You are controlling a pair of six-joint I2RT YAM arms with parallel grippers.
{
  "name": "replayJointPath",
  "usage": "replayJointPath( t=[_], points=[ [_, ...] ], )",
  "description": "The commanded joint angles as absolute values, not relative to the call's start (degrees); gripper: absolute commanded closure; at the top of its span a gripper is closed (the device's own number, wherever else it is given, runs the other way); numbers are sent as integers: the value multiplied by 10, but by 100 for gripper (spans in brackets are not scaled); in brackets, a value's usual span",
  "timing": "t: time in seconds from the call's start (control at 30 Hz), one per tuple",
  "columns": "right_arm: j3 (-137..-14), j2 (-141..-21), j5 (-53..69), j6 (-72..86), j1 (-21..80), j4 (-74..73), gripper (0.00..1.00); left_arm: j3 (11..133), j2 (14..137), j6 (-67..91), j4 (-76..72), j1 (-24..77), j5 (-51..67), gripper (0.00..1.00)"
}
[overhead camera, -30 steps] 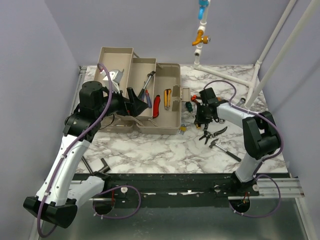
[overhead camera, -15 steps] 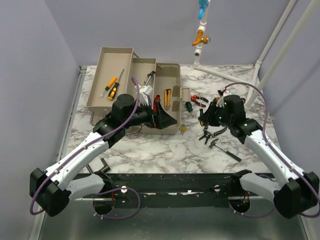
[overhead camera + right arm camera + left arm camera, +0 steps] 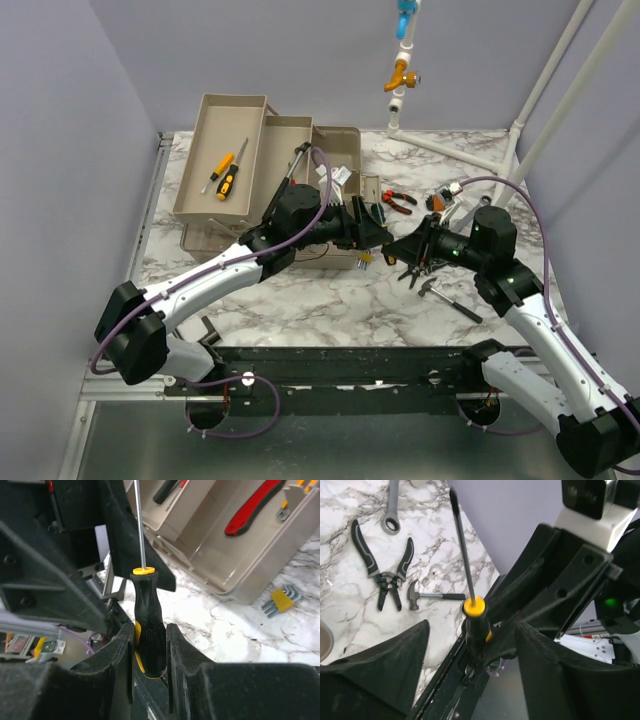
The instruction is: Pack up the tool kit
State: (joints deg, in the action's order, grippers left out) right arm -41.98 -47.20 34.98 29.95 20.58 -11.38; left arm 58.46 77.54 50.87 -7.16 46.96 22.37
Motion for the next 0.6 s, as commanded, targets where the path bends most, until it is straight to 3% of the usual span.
replayJointPath(
  t=[0.0, 0.1, 0.23, 0.33, 0.37, 0.43, 0.47, 0.53, 0.57],
  points=[
    [-407, -453, 413, 314, 208, -80, 99, 620, 801, 523, -120, 480, 205, 36],
    [-403, -447, 420, 315, 208, -78, 99, 632, 815, 522, -120, 484, 204, 50],
    [-399, -442, 418, 318, 208, -72, 99, 634, 830, 527, -139, 487, 208, 85],
    [-398, -440, 408, 319, 208, -70, 99, 632, 835, 530, -145, 491, 208, 100],
    [-397, -440, 403, 320, 209, -70, 98, 630, 836, 530, -146, 491, 208, 100],
    [-396, -439, 392, 320, 208, -71, 87, 628, 835, 529, -145, 492, 207, 100],
    [-396, -438, 386, 320, 208, -72, 71, 627, 832, 526, -141, 492, 207, 100],
    [-393, -434, 371, 320, 209, -75, 30, 632, 824, 504, -110, 491, 199, 100],
    [-391, -429, 362, 320, 209, -77, 24, 641, 817, 488, -80, 489, 188, 100]
  ],
)
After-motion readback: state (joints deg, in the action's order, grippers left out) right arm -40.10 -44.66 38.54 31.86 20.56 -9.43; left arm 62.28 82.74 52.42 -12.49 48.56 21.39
